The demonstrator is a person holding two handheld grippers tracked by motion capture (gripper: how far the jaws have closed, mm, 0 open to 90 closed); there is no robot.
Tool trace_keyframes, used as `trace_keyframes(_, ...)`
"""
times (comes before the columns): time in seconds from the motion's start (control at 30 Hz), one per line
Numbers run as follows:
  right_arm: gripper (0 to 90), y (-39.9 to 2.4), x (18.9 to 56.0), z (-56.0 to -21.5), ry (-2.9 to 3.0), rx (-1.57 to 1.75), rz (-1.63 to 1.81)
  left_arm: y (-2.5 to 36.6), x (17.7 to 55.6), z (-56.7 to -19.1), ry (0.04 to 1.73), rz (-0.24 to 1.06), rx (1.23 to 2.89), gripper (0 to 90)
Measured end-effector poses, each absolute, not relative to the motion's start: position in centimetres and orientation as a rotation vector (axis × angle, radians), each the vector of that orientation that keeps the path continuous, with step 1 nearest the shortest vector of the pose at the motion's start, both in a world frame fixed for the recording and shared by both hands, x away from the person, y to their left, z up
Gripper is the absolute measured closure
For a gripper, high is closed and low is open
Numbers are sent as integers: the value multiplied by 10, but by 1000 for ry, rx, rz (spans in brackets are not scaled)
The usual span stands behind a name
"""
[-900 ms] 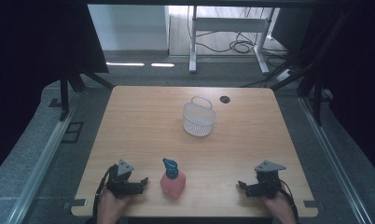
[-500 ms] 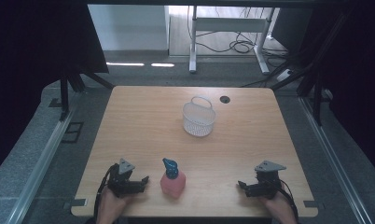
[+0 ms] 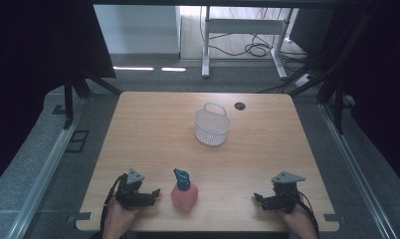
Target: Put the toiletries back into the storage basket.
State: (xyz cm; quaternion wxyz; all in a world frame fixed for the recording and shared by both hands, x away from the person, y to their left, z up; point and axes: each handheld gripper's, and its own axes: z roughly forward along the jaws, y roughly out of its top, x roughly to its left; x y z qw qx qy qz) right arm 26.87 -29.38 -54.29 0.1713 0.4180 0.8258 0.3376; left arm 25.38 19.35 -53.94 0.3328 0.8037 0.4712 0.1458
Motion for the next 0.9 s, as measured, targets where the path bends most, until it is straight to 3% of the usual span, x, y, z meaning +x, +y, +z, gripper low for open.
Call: trace_keyframes(0.9,0,-294,269,-543,2345,1187,958,188,238,-511,1091,379,2156,109)
